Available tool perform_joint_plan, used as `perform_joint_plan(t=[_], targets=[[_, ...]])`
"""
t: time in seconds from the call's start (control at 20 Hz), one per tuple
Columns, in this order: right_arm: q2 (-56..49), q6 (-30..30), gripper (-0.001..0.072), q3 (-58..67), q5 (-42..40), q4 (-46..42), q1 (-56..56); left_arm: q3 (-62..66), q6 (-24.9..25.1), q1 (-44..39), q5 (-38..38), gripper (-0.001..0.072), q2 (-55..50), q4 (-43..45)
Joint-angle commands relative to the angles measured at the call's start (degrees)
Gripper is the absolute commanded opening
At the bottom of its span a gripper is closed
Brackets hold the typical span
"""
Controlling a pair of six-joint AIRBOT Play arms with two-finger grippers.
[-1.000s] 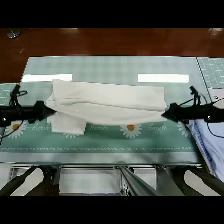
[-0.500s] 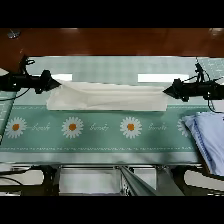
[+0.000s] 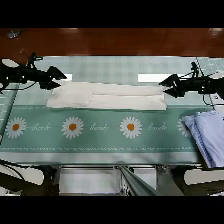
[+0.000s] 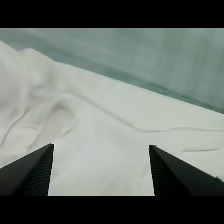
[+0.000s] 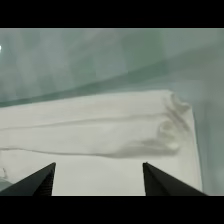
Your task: Fold the shirts.
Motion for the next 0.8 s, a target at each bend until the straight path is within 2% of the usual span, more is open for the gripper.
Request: perform_joint_plan(t=[0.0,0.05,0.15,0.25,0.4,0.55,0.75], targets=[[-0.5,-0.7,0.0632,3.7,7.8,-3.3,-3.6,4.9,-3.5,4.3,-9.4,0.0700,-0.5,7.7],[0.0,0.6,0.0631,4.1,9.2,-5.6,-5.6,5.9,-4.1,6.6,-12.2,0.0700,0.3,10.3],[0.6,4.3,0.0626,4.1,10.8,-12.9,-8.9,5.0,0.8,10.8,-14.2,0.0700,3.7,9.8],[0.6,7.8,0.0625,2.3,10.0,-18.3,-8.8,0.0,4.6,12.3,-10.3,0.0700,9.5,4.7],[-1.0,9.0,0.0625,-0.7,6.4,-16.6,-5.0,-11.2,9.9,10.2,-0.4,0.0700,19.3,-3.1],[-4.3,7.2,0.0625,0.8,5.4,-11.9,-0.8,-16.2,15.0,5.6,-2.3,0.0700,23.8,-12.6],[-7.5,8.8,0.0619,3.6,5.0,-11.1,4.1,-16.2,15.0,-2.0,-3.5,0.0700,23.7,-14.7]])
